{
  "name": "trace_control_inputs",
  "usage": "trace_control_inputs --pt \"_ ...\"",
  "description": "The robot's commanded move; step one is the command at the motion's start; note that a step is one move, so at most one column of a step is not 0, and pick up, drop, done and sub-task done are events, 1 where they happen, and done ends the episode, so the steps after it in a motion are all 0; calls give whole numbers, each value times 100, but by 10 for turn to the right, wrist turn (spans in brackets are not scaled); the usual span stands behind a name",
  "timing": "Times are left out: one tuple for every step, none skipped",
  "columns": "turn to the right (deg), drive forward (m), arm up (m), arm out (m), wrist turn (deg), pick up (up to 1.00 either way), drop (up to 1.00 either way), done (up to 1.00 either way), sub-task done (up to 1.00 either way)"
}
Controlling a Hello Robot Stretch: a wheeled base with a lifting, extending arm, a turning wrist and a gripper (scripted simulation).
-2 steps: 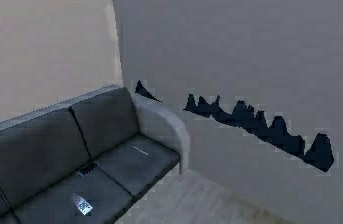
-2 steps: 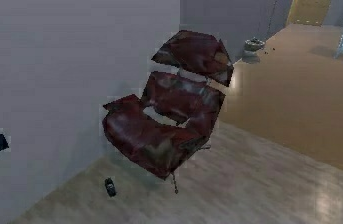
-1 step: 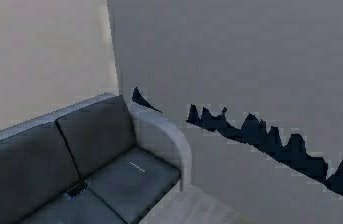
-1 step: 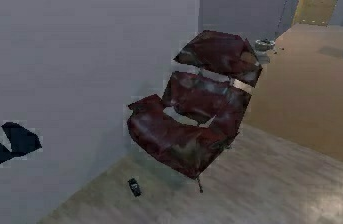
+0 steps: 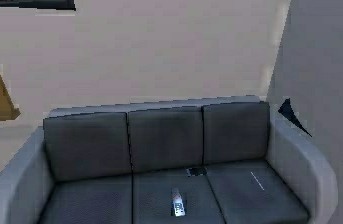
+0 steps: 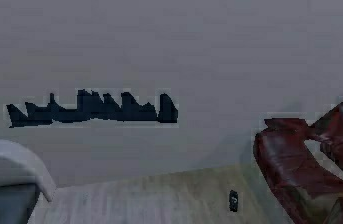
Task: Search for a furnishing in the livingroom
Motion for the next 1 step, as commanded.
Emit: trace_control_inputs --pt "0 0 0 0 0 0 0 100 0"
